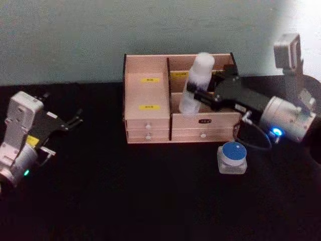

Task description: Pick up the facial cleanser and watermelon frost from the table and place them into the tiered storage box.

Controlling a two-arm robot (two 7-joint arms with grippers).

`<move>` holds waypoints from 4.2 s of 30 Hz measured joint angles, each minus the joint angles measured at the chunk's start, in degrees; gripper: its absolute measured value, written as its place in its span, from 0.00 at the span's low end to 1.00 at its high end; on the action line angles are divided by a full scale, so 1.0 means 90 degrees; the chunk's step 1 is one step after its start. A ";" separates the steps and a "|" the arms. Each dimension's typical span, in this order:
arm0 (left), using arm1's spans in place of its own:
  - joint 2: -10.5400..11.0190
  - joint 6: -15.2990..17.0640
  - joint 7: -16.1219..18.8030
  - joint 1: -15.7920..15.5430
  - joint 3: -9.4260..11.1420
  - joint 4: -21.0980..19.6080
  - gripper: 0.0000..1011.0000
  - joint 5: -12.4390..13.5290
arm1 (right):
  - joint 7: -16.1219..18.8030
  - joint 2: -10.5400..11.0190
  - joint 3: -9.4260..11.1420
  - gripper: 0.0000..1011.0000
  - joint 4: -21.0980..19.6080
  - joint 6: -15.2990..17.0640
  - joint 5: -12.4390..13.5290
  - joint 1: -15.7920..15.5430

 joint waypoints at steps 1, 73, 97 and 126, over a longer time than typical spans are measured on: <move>0.0000 0.0000 0.0000 0.0000 0.0000 0.0000 0.99 0.0000 | -0.0118 -0.0068 0.0011 0.59 0.0064 0.0008 -0.0051 0.0091; 0.0000 0.0000 0.0000 0.0000 0.0000 0.0000 0.99 0.0000 | -0.0206 -0.1588 0.0009 0.59 0.3384 -0.0197 -0.1164 0.1812; 0.0000 0.0000 0.0000 0.0000 0.0000 0.0000 0.99 0.0000 | -0.0322 -0.1536 0.0056 0.99 0.3112 -0.0245 -0.1183 0.1694; 0.0000 0.0000 0.0000 -0.0001 0.0000 0.0000 0.99 0.0000 | -0.0744 0.0185 0.0991 0.99 -0.0799 0.1068 -0.0415 -0.0736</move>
